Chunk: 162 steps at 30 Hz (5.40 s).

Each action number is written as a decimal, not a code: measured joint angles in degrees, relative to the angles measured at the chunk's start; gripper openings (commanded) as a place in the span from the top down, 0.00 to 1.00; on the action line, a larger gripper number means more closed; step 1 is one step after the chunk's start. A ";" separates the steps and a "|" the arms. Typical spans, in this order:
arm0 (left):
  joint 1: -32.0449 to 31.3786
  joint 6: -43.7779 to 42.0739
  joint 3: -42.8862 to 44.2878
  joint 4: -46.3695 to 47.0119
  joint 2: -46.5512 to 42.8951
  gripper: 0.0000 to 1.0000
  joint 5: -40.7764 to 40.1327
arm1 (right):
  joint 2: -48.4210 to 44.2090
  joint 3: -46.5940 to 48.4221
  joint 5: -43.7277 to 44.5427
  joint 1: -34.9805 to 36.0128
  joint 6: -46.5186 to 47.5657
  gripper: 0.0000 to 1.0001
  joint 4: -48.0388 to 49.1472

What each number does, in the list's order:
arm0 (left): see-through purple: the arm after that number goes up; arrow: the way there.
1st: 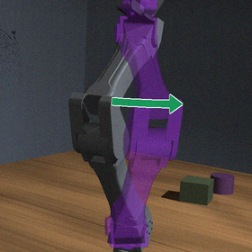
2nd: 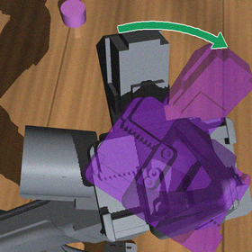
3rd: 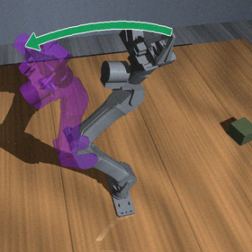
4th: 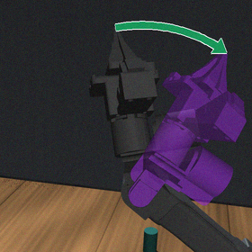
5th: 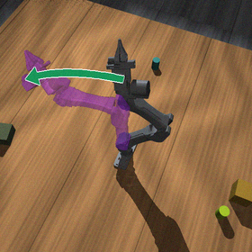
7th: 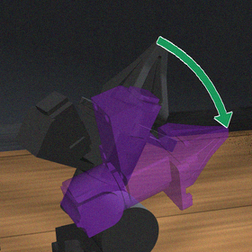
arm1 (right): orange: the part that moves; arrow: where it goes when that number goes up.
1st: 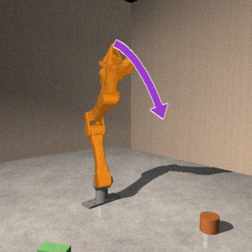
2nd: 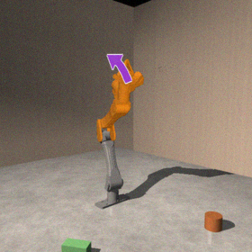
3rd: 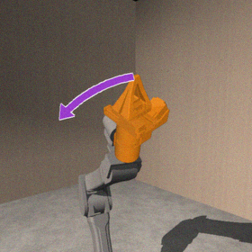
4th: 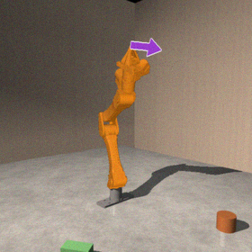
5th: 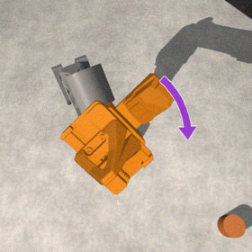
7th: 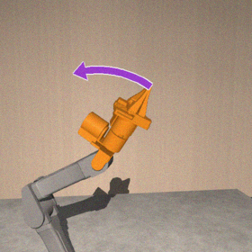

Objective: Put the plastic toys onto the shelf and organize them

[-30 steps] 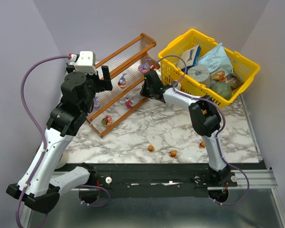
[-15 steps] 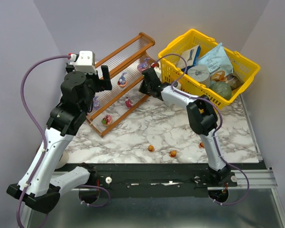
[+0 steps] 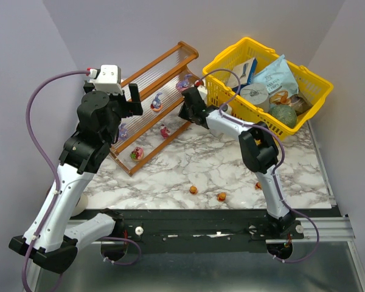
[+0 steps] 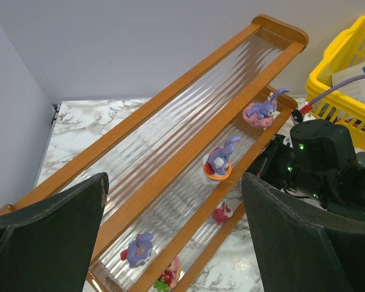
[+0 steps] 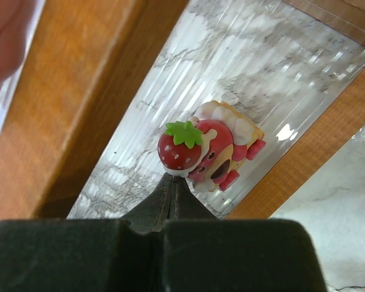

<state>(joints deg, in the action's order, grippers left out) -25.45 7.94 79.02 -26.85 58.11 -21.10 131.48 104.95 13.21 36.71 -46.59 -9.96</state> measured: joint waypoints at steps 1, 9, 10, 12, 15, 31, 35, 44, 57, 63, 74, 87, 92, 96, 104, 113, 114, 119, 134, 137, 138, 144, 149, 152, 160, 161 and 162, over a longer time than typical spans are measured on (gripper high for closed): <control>0.00 0.00 0.00 0.00 0.00 0.01 0.11 | 0.00 0.00 0.02 0.00 0.02 0.99 0.02; 0.26 0.00 0.00 -0.02 0.00 0.01 0.28 | -0.13 -0.81 -1.14 -0.07 1.53 0.99 2.10; 0.26 0.00 0.00 -0.02 0.00 0.01 0.31 | -0.28 -1.29 -1.55 -0.09 1.77 0.99 2.67; 0.28 0.02 0.00 -0.04 0.00 0.01 0.33 | -0.70 -2.51 -2.54 -0.04 2.47 0.99 3.65; 0.33 0.02 0.00 -0.04 -0.02 0.01 0.35 | -2.25 -4.98 -3.48 0.00 2.93 0.99 4.37; 0.37 2.34 -0.04 -1.38 -3.17 0.01 4.61 | -26.53 -22.43 -1.16 0.24 6.34 0.52 0.87; 0.39 3.04 -1.05 -1.77 -5.66 0.01 6.67 | -36.48 -27.89 -0.72 0.35 8.46 0.32 -3.13; 0.59 6.34 -7.74 -2.91 -10.99 0.01 11.91 | -58.45 -49.09 -7.82 8.90 20.59 0.15 -3.30; 0.59 14.10 -12.57 -8.02 -14.23 0.01 16.96 | -61.42 -66.79 -10.32 30.64 28.50 0.15 6.32; 0.59 18.64 -13.03 -10.01 -14.16 0.01 18.08 | -61.05 -70.12 -11.10 30.69 33.20 0.14 7.80; 0.59 22.10 -9.99 -14.56 -12.98 0.01 18.53 | -57.24 -71.08 -15.54 30.69 40.83 0.24 9.75; 0.59 22.21 -4.42 -16.15 -13.00 0.01 18.23 | -52.19 -71.60 -17.68 23.91 46.29 0.47 12.70; 0.59 22.21 -3.52 -16.20 -12.59 0.01 18.23 | -49.07 -71.56 -18.88 23.91 48.37 0.49 13.29; 0.59 22.16 -3.30 -16.17 -12.37 0.01 18.23 | -48.17 -71.25 -19.50 23.91 49.35 0.50 13.81; 0.59 21.66 -1.97 -16.17 -10.86 0.01 18.21 | -44.68 -68.78 -19.41 23.91 51.15 0.48 15.50; 0.59 20.26 -0.57 -16.13 -9.51 0.01 18.08 | -42.88 -67.25 -18.71 23.91 52.46 0.99 16.33; 0.59 20.15 -0.57 -16.13 -9.51 0.01 18.01 | -42.84 -66.95 -18.67 23.89 52.46 0.99 16.24; 0.59 19.67 -0.50 -16.15 -9.49 0.01 17.40 | -42.32 -65.77 -18.05 23.89 50.82 0.99 14.84; 0.59 18.01 9.16 -20.24 -5.92 0.01 7.15 | -38.93 -21.18 -5.03 23.82 39.47 0.99 -14.73; 0.59 17.16 13.90 -21.77 -3.43 0.01 3.34 | -35.26 -8.00 -2.08 23.61 39.06 0.99 -19.52; 0.61 16.92 15.17 -22.16 -2.80 0.01 1.90 | -33.73 -3.41 -1.42 23.45 39.06 0.99 -21.73; 0.63 16.26 23.87 -23.85 2.99 0.01 -2.56 | -23.26 21.59 -0.33 20.92 40.26 0.99 -29.07; 0.74 16.26 24.46 -23.71 5.84 0.01 -3.10 | -15.61 34.93 -0.81 16.61 42.23 0.99 -30.21; 0.74 16.15 24.13 -22.60 6.88 0.01 -3.08 | -14.91 33.22 -1.31 14.60 43.47 0.99 -28.41; 1.20 15.63 21.22 -17.79 7.34 0.01 -3.39 | -12.74 29.42 -4.81 12.28 48.06 0.99 -20.72; 1.33 15.61 21.05 -17.49 7.56 0.01 -3.41 | -12.55 29.42 -5.29 12.28 48.28 0.99 -19.76; 1.51 15.56 20.83 -17.07 8.00 0.01 -3.43 | -12.28 29.49 -5.77 12.28 48.57 0.99 -18.80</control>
<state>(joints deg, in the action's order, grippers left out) -23.94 23.51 99.85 -43.92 66.11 -24.53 119.20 134.43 7.44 48.99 1.98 -28.75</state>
